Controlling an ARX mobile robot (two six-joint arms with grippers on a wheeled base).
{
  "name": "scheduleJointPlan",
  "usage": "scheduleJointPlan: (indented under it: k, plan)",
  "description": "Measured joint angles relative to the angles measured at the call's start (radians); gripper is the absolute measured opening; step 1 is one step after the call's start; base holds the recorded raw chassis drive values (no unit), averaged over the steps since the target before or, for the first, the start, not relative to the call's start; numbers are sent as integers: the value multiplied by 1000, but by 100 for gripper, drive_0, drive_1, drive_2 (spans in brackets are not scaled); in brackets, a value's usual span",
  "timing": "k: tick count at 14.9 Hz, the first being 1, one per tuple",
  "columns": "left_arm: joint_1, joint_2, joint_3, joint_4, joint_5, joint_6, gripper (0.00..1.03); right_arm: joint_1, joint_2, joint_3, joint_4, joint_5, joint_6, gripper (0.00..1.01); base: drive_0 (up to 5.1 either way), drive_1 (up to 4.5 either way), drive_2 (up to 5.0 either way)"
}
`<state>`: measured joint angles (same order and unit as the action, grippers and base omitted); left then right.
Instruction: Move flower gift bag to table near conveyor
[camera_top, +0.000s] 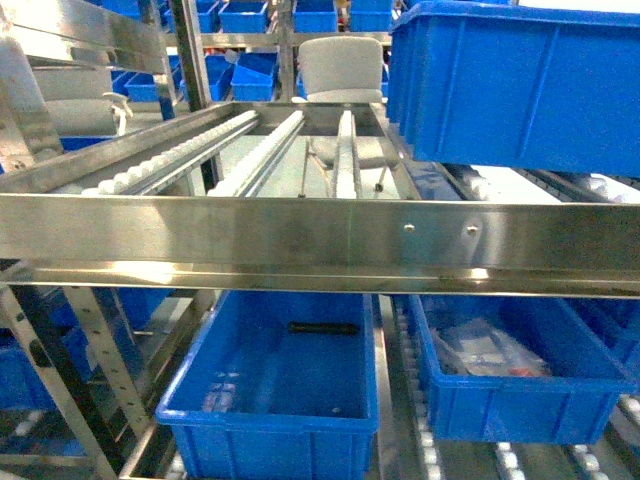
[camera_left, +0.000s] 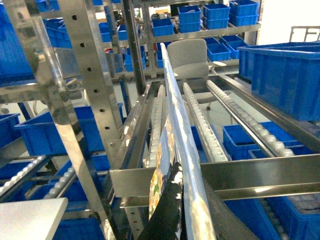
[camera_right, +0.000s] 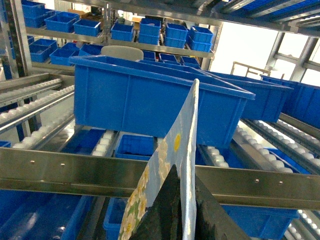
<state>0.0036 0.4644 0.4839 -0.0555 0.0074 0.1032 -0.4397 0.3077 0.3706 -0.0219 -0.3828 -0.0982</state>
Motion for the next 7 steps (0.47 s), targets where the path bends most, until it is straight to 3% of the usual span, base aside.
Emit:
scheduleJointPlan:
  k: [7]
  plan:
    - [0, 0, 0, 0, 0, 0, 2, 0, 0, 0, 1, 0, 0, 3, -504, 242, 242]
